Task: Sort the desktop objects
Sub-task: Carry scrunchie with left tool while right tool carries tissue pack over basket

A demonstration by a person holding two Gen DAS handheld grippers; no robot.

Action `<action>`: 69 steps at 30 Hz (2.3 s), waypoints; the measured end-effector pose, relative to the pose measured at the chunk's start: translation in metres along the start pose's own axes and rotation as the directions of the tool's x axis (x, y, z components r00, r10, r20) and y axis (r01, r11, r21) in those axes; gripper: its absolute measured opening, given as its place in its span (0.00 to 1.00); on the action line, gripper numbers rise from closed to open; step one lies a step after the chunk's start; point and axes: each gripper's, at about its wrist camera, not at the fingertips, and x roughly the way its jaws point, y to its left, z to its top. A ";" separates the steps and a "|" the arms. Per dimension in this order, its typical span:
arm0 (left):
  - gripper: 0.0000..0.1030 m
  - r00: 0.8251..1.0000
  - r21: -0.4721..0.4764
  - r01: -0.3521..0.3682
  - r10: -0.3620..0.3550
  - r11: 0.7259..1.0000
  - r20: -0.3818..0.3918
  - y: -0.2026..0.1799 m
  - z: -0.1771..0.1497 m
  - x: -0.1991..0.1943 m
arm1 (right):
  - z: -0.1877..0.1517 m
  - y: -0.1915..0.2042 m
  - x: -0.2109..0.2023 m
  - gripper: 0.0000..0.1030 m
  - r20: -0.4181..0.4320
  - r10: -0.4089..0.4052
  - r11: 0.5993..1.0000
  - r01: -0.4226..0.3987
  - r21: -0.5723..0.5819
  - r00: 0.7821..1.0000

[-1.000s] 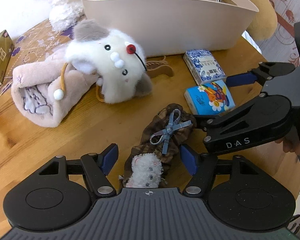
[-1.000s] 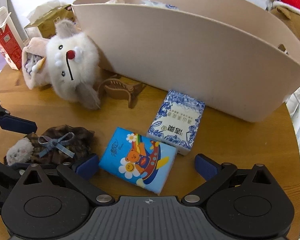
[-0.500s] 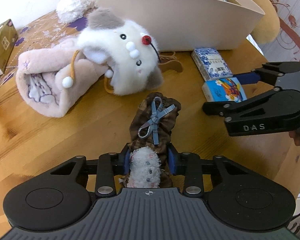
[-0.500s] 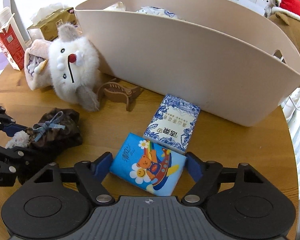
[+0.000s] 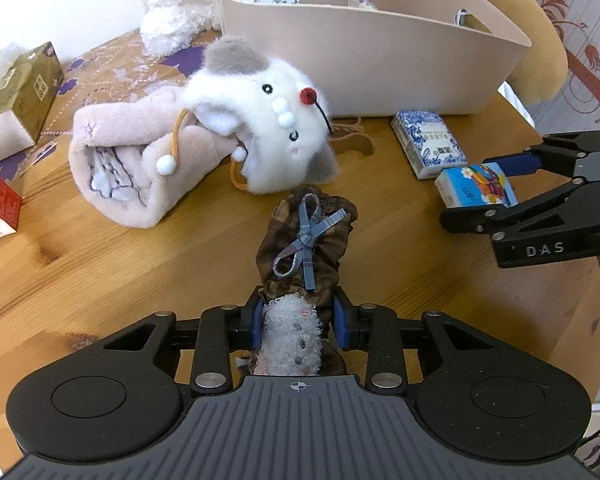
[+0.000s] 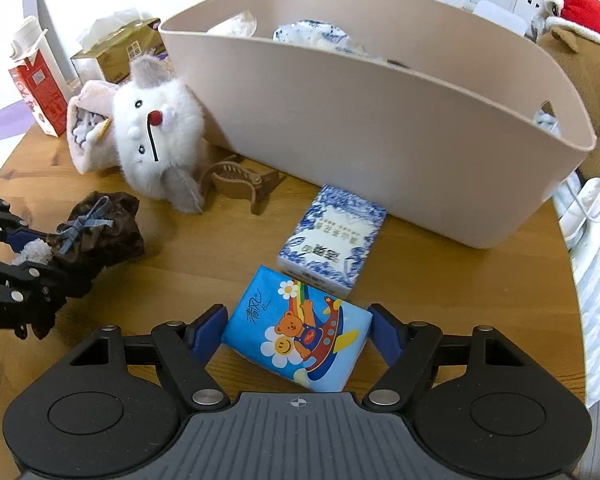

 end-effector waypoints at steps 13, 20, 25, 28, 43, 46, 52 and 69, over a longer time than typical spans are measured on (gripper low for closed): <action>0.32 0.995 -0.015 -0.027 0.028 1.000 0.092 -0.014 0.006 -0.030 | 0.007 -0.022 -0.035 0.72 0.084 -0.001 0.997 0.008 -0.078 0.996; 0.32 0.987 -0.017 -0.034 0.036 0.999 0.154 -0.022 0.017 -0.049 | 0.016 -0.036 -0.052 0.72 0.132 0.003 0.997 0.008 -0.082 0.991; 0.32 0.983 -0.022 -0.042 0.045 0.999 0.178 -0.027 0.024 -0.057 | 0.023 -0.043 -0.060 0.72 0.160 0.010 0.996 0.004 -0.088 0.987; 0.32 0.979 -0.024 -0.049 0.053 0.999 0.198 -0.028 0.029 -0.062 | 0.028 -0.046 -0.065 0.72 0.177 0.021 0.996 -0.005 -0.092 0.984; 0.32 0.951 -0.033 -0.080 0.087 0.996 0.298 -0.030 0.067 -0.084 | 0.065 -0.063 -0.098 0.72 0.295 0.060 0.993 -0.027 -0.114 0.954; 0.32 0.947 -0.008 -0.094 0.092 0.996 0.309 -0.034 0.077 -0.085 | 0.074 -0.071 -0.104 0.72 0.321 0.060 0.993 -0.024 -0.116 0.945; 0.32 0.940 0.026 -0.099 0.086 0.995 0.329 -0.040 0.097 -0.086 | 0.089 -0.088 -0.107 0.72 0.351 0.032 0.995 0.003 -0.098 0.936; 0.32 0.936 0.080 -0.120 0.086 0.990 0.341 -0.054 0.154 -0.065 | 0.116 -0.112 -0.089 0.72 0.372 -0.013 0.997 0.043 -0.071 0.928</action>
